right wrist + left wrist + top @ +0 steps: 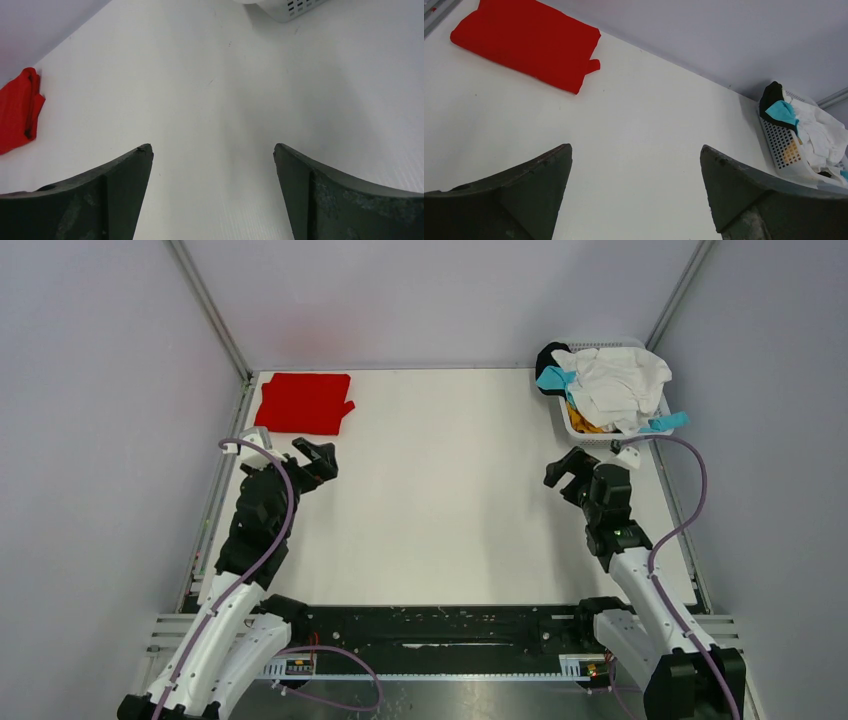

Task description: Fold and stack the t-shirts

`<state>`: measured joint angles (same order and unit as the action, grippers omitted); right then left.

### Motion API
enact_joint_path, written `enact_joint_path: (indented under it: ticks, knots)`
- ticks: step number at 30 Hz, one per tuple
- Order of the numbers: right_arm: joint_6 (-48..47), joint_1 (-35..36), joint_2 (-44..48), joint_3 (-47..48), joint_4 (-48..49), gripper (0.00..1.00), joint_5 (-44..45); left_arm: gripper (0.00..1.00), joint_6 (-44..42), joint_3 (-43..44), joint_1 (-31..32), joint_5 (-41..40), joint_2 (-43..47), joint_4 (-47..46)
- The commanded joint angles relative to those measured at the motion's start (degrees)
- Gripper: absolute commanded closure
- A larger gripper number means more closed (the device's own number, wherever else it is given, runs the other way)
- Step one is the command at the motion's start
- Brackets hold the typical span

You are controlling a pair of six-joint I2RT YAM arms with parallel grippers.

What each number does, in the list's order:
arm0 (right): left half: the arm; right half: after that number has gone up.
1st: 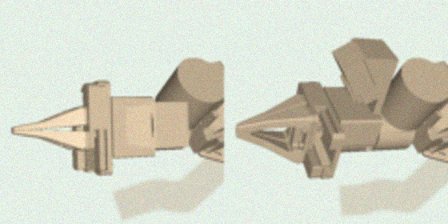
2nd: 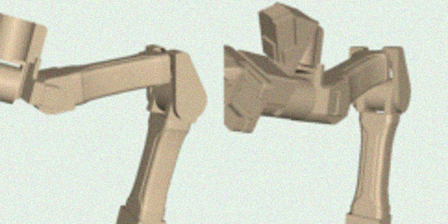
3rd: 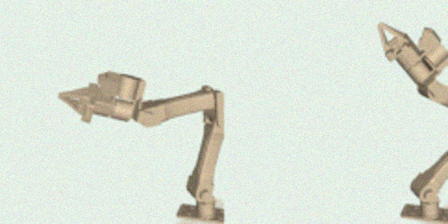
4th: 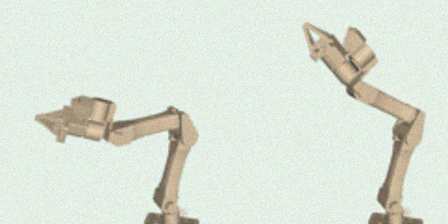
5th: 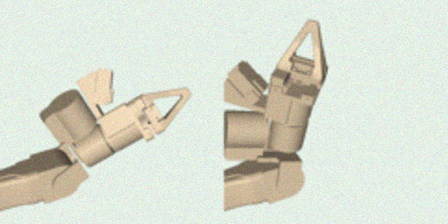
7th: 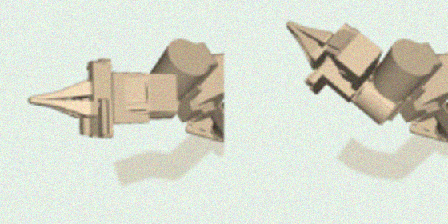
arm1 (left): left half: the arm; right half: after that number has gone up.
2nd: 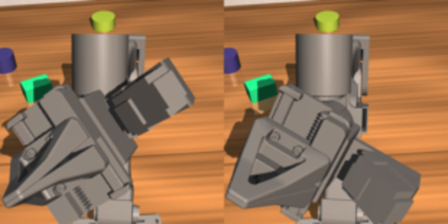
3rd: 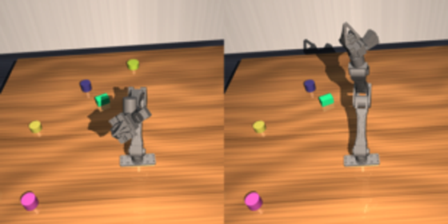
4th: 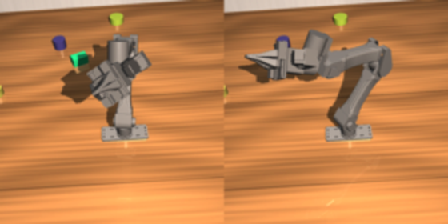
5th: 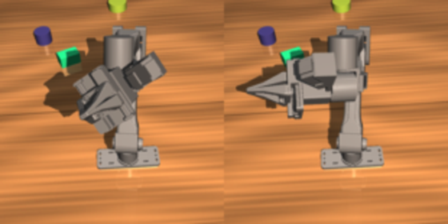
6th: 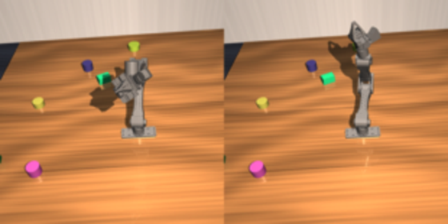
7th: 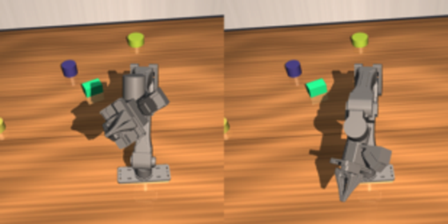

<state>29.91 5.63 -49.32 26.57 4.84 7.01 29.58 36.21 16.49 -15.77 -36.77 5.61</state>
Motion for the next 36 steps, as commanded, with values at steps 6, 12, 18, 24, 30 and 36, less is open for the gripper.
enact_joint_path:
  ticks: [6,12,18,24,30,36]
  knots:
    - [-3.7,-1.3,-7.5,13.3,2.1,0.0,13.1,0.01,-0.3,1.3,0.1,-1.6,1.7,1.2]
    - [-3.1,-8.7,-28.6,38.3,-17.0,0.01,10.4,0.01,-0.4,2.3,0.1,-1.3,1.1,3.2]
    - [-3.6,-15.2,-45.6,57.1,-26.2,0.0,7.9,0.01,-0.6,2.6,0.1,-2.6,1.9,4.5]
    - [-13.2,-17.8,-61.9,77.2,-36.1,0.01,6.2,0.01,-0.7,2.4,0.1,-3.4,1.8,4.3]
    - [-18.5,-18.0,-77.1,93.6,-41.0,0.04,5.4,0.01,-0.7,2.8,0.0,-3.7,0.8,4.7]
    - [-18.9,-17.9,-92.1,113.6,-49.5,0.17,-3.6,0.01,-0.7,3.1,0.0,-4.2,0.0,5.1]
